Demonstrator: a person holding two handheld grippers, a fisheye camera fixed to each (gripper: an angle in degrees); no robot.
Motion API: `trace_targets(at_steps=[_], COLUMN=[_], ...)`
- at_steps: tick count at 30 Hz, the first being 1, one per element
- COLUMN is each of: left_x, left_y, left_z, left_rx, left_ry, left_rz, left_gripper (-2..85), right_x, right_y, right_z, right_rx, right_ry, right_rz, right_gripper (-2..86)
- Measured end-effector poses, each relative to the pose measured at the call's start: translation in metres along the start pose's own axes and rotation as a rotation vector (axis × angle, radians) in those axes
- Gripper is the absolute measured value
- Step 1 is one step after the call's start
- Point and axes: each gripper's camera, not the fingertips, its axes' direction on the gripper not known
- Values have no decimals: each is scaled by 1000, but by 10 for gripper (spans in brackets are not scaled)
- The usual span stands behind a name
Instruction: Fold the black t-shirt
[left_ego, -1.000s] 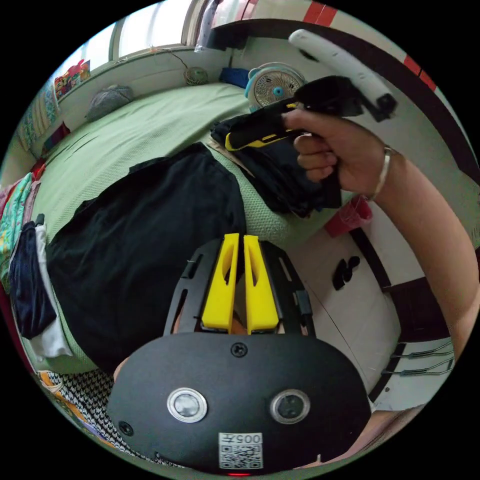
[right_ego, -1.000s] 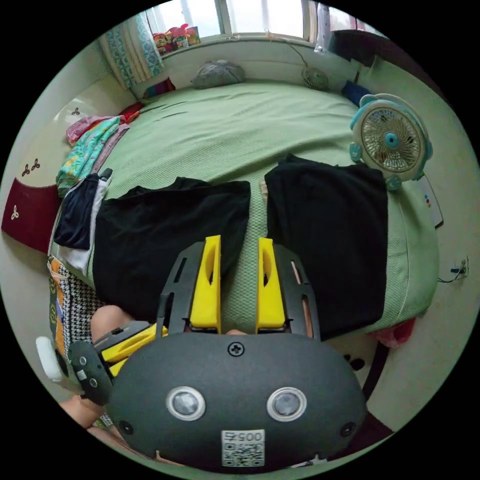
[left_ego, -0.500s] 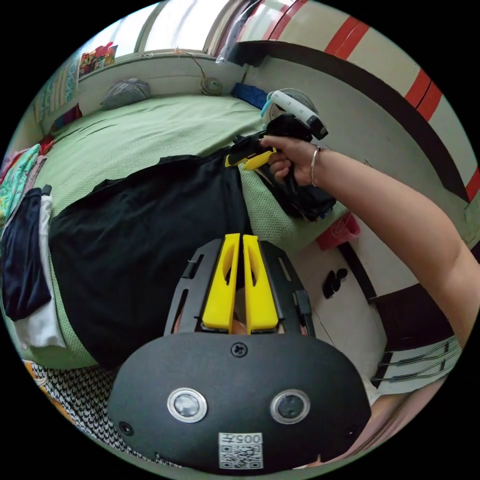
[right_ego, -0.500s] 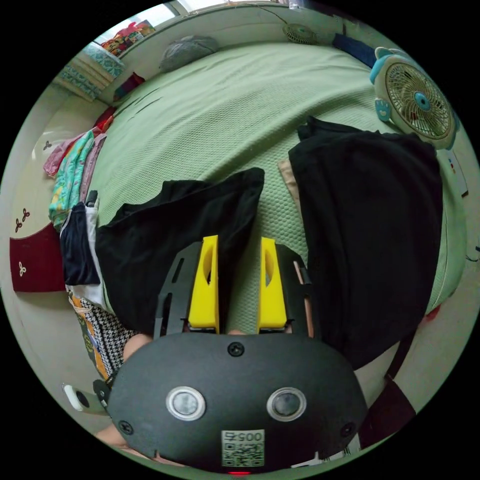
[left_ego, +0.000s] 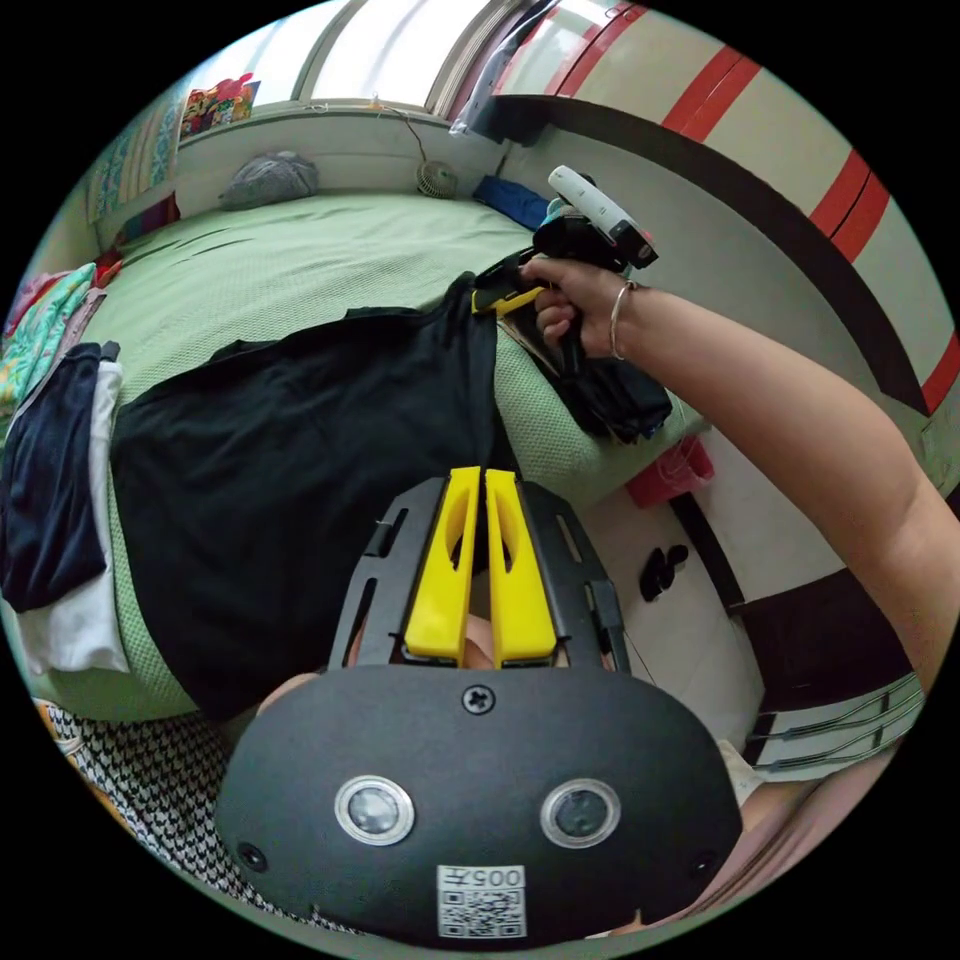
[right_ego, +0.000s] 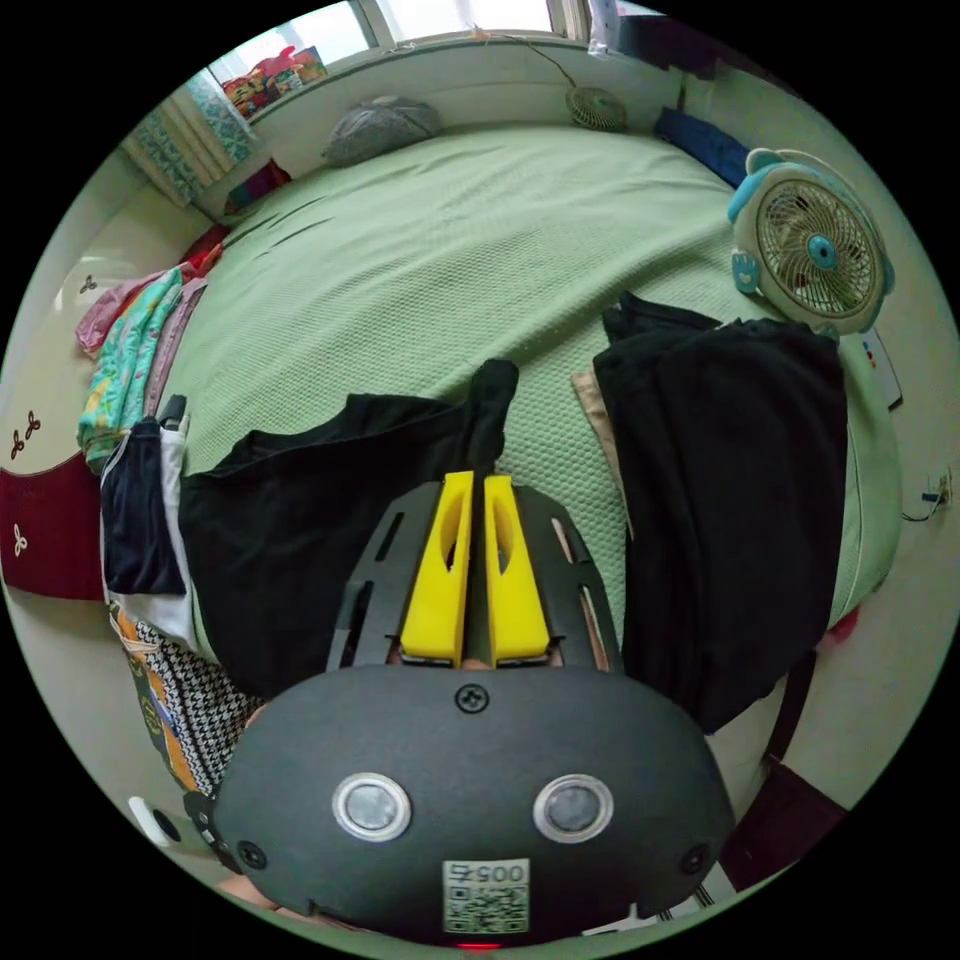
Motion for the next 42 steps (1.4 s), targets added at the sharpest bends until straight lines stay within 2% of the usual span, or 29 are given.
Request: trace_targets(at_steps=[7, 12, 18, 24, 26, 31, 35, 42], left_x=[-24, -55, -113, -187, -204, -210, -214, -206], left_y=[12, 26, 56, 80, 80, 73, 67, 57], left_z=[-75, -133, -196, -192, -183, -193, -218, -253], left_rx=[12, 38, 47, -96, -155, -164, -131, -100], left_ry=[-70, -161, -246, -360, -363, -385, -361, -388], left_rz=[-49, -123, -306, -479, -495, -472, -461, -422], left_gripper=[6, 5, 4, 3, 3, 3, 3, 2], right_x=[-62, -158, -278, -351, -353, -311, -263, -220], right_y=[3, 7, 21, 40, 44, 40, 47, 53], right_z=[-27, -40, -23, 1, 0, 12, 33, 56], right_rx=[68, 118, 122, 105, 113, 95, 52, -5], right_ry=[-58, -12, -26, -60, -59, 16, 69, 50], right_rz=[-56, -218, -383, -502, -543, -541, -473, -345], right_gripper=[-7, -7, 2, 40, 46, 59, 61, 72])
